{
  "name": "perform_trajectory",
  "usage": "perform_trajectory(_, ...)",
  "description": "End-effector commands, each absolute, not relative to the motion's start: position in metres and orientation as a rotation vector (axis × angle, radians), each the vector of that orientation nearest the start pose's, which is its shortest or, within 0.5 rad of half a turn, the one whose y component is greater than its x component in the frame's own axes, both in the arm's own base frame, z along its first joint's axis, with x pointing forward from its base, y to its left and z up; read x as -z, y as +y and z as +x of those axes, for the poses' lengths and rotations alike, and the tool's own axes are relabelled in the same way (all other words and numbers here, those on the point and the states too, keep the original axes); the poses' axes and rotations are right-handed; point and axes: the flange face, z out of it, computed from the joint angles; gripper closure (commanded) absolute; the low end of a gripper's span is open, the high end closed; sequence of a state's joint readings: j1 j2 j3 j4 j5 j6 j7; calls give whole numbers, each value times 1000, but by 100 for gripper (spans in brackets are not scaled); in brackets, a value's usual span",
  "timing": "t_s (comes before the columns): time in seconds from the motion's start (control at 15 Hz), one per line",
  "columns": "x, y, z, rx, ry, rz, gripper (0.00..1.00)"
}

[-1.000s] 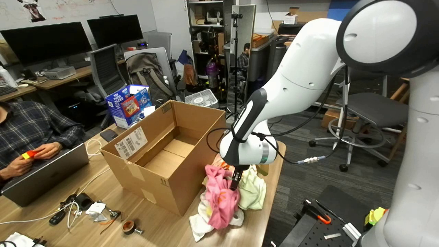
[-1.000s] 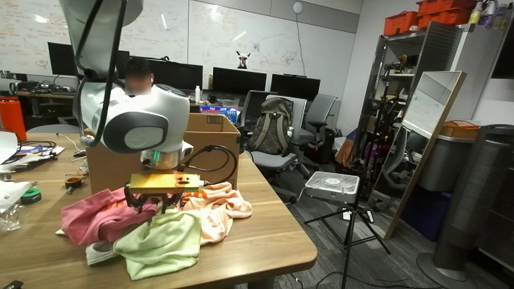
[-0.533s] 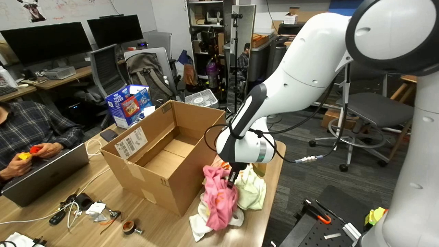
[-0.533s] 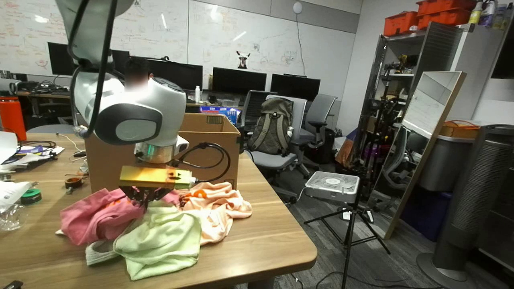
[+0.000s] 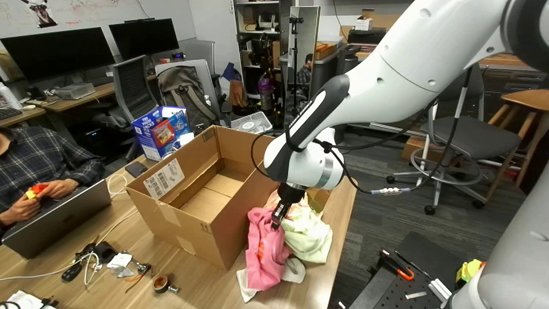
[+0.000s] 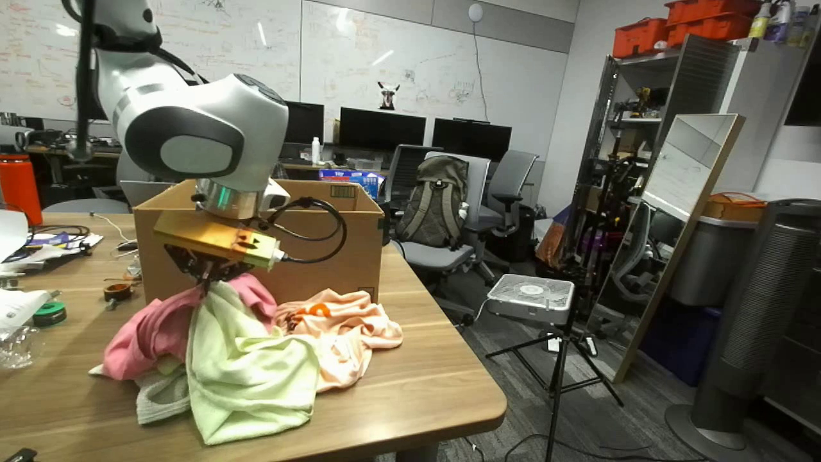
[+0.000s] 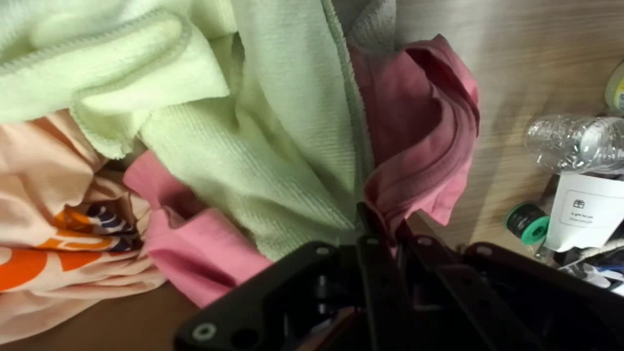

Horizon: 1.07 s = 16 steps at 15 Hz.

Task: Put the clothes on the side in the box

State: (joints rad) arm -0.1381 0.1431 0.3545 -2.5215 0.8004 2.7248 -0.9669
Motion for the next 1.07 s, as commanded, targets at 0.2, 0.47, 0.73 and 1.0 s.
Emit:
perform_trajectory(0.2, -300, 106, 447, 334, -498, -2685, 96)
perform_trajectory(0.47, -342, 127, 441, 364, -443, -2664, 96)
perform_trajectory(0.73, -386, 148, 437, 404, -371, -2650, 96)
perform_trajectory(1.0, -426, 167, 434, 461, -302, -2665, 96)
